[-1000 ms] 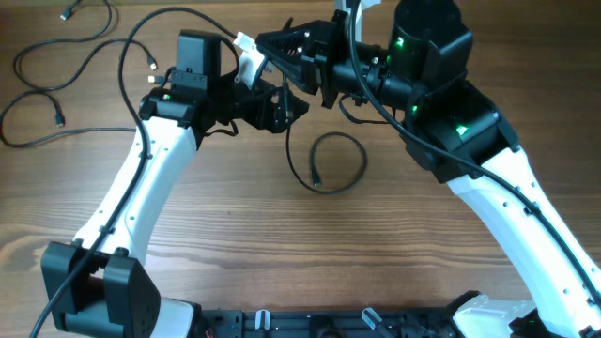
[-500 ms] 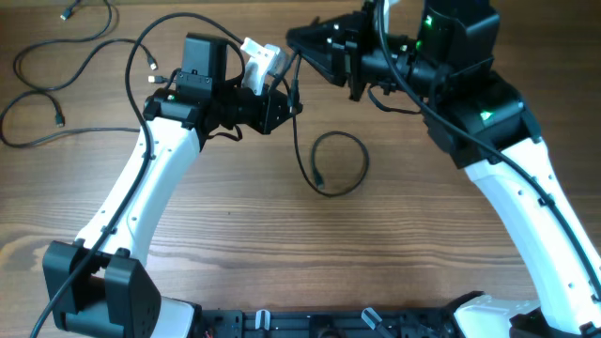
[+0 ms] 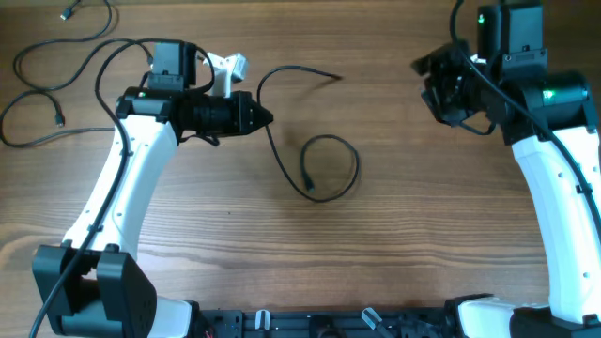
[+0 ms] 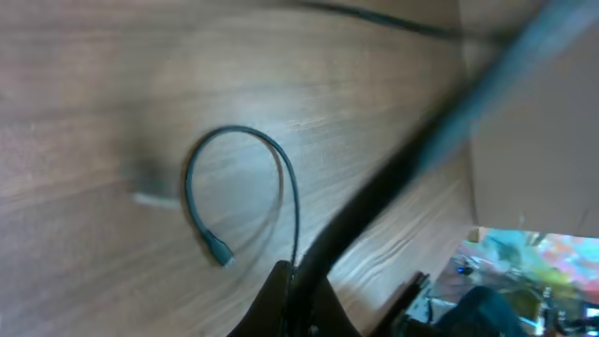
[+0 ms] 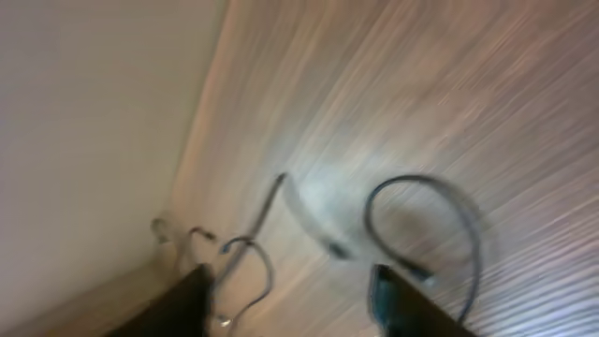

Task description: Untangle cables

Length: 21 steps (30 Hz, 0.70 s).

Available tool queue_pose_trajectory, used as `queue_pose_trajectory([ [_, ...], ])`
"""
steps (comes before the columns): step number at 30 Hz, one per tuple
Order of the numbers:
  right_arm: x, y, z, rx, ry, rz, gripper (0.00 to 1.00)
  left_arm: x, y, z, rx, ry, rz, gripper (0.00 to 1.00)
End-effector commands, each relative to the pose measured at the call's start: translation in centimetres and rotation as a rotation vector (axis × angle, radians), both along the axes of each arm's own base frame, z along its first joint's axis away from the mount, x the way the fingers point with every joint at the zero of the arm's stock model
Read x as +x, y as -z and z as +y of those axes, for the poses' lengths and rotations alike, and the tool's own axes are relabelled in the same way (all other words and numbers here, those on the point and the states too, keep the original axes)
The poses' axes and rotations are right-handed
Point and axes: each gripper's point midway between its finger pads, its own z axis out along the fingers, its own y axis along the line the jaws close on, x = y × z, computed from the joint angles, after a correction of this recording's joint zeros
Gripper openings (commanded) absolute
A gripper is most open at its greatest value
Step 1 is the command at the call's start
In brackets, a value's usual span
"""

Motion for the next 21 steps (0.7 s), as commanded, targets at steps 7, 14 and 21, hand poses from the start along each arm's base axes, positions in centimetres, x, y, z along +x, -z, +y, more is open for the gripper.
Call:
queue_pose_trajectory([
  [7, -1.7, 2.3, -1.9, -0.21, -0.123, 0.056, 0.86, -1.5, -7.5, 1.0, -0.288, -0.259, 0.231, 0.04],
  [14, -2.1, 3.4, -2.0, -0.234, -0.159, 0.092, 0.87, -2.7, -17.0, 6.3, -0.505, -0.52, 0.197, 0.04],
  [21, -2.6, 3.7, -2.1, -0.236, -0.161, 0.116, 0.87, -4.6, -22.0, 13.8, -0.663, -0.834, 0.115, 0.04],
])
